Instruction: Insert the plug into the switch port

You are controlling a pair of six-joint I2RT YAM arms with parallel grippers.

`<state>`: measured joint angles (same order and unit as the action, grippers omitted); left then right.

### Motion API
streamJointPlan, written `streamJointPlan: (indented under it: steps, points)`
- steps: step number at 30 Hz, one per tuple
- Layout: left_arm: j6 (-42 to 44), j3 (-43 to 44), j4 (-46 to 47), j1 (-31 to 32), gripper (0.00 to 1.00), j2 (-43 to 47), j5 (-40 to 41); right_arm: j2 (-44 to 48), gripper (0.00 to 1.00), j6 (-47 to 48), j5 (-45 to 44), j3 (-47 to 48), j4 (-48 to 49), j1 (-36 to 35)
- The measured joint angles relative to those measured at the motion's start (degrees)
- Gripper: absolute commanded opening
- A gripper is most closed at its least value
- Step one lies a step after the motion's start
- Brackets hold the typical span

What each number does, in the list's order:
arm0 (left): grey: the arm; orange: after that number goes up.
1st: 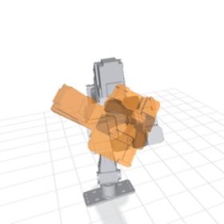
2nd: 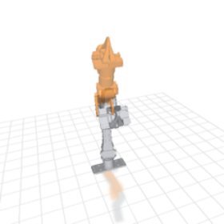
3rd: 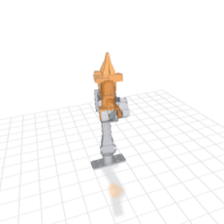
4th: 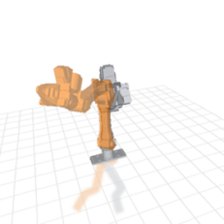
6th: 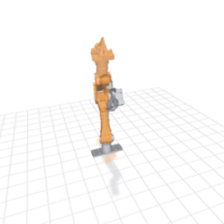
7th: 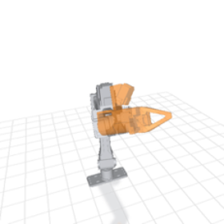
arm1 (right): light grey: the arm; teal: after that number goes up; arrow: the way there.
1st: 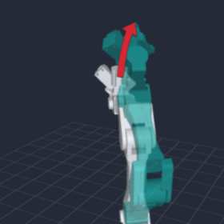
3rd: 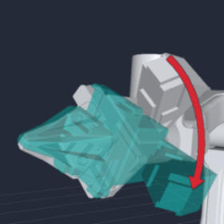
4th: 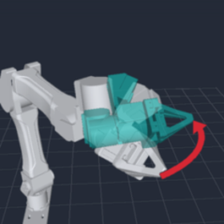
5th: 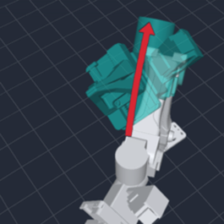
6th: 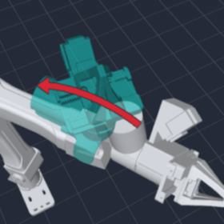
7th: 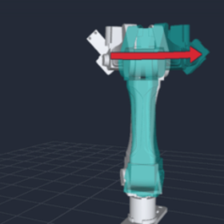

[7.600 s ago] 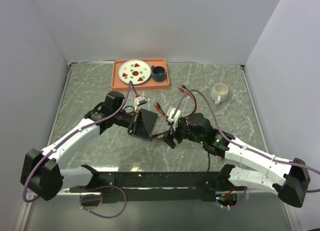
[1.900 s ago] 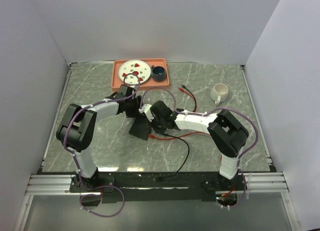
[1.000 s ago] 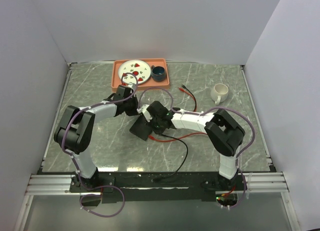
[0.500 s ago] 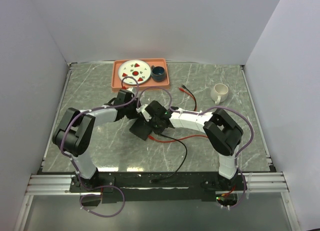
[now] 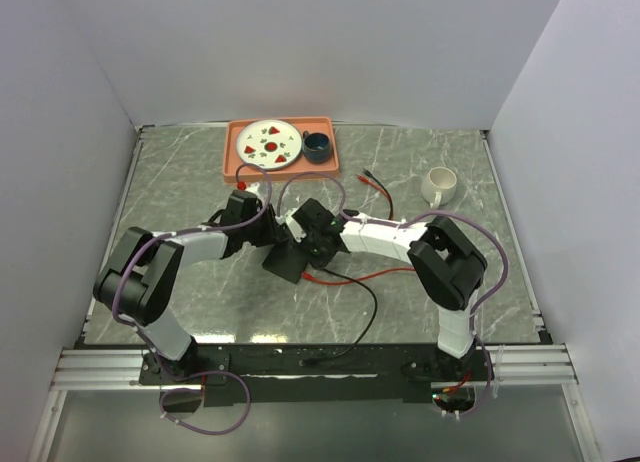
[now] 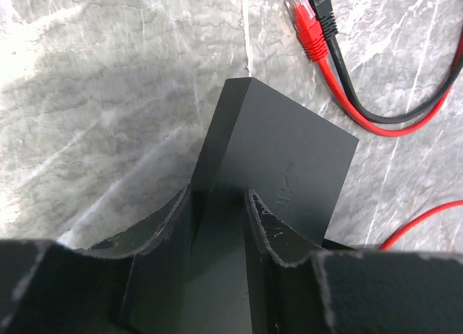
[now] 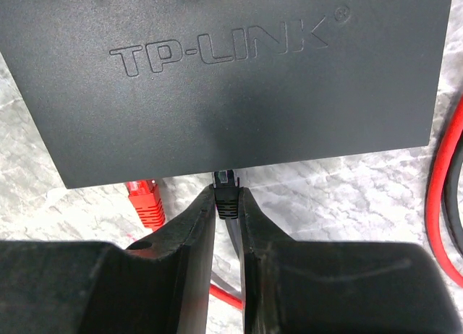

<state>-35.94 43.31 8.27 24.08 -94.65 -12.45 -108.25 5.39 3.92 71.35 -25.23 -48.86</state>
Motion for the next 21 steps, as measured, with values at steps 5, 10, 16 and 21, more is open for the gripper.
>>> streamJointPlan:
  steps: [5, 10, 16, 21]
  points:
    - [-1.36, -0.22, 0.57, 0.42, 0.21, -0.04, -0.33, -0.68, 0.00, -0.02, 0.00, 2.03, -3.43, 0.17]
    - [-2.91, -0.22, 1.25, 1.53, 0.16, -0.44, -0.28, -0.79, 0.00, -0.20, -0.24, 2.84, -6.27, 0.26]
    - [-5.51, -1.44, 3.78, 1.77, 0.16, -0.52, -0.31, 1.88, 0.00, -1.92, -1.01, -2.23, -1.05, 0.26]
    - [-7.32, -2.29, 5.64, 1.79, 0.15, -0.70, -0.66, 4.87, 0.00, -3.21, -1.77, -7.50, 5.05, 0.11]
